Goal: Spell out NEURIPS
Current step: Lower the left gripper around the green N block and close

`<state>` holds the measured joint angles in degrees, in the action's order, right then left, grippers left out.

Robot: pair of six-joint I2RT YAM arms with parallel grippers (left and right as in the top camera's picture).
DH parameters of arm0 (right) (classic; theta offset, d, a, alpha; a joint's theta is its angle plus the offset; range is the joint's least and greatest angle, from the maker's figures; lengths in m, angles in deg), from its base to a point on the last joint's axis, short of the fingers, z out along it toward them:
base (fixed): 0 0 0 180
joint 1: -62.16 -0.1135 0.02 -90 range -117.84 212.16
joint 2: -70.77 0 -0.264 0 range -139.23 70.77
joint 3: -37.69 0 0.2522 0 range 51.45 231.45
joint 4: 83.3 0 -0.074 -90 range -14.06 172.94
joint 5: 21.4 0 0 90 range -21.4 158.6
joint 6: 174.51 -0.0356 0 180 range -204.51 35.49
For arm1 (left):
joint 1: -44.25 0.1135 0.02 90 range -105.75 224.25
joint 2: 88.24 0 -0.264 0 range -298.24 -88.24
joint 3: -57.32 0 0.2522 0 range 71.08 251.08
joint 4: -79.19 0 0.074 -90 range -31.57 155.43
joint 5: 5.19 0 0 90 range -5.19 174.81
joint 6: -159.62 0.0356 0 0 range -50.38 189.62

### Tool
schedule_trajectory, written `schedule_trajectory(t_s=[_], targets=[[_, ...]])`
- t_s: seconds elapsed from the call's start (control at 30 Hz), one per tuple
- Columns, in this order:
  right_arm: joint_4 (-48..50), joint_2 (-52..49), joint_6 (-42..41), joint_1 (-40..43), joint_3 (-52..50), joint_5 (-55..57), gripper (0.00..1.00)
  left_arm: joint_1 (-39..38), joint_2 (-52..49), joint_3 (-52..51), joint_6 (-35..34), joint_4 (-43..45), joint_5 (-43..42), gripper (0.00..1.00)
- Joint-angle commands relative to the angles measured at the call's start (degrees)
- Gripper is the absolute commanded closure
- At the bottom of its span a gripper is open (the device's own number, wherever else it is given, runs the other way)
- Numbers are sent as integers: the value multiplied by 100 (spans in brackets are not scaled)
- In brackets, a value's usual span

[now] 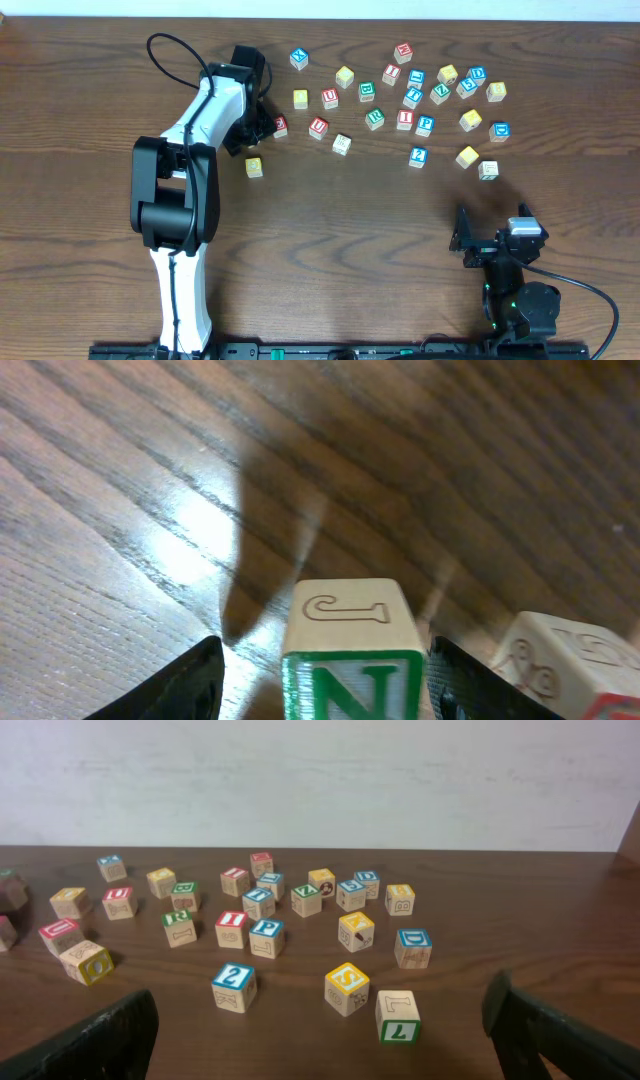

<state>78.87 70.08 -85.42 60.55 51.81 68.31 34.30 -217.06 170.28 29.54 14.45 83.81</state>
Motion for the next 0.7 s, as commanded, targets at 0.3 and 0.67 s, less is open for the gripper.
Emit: schedule_trajectory(t_s=[0.3, 0.67], targets=[[-26, 31, -76, 44, -4, -9, 1, 26, -28, 177, 83, -33, -7, 52], [-26, 31, -76, 44, -4, -9, 1, 26, -28, 177, 85, -28, -7, 69]])
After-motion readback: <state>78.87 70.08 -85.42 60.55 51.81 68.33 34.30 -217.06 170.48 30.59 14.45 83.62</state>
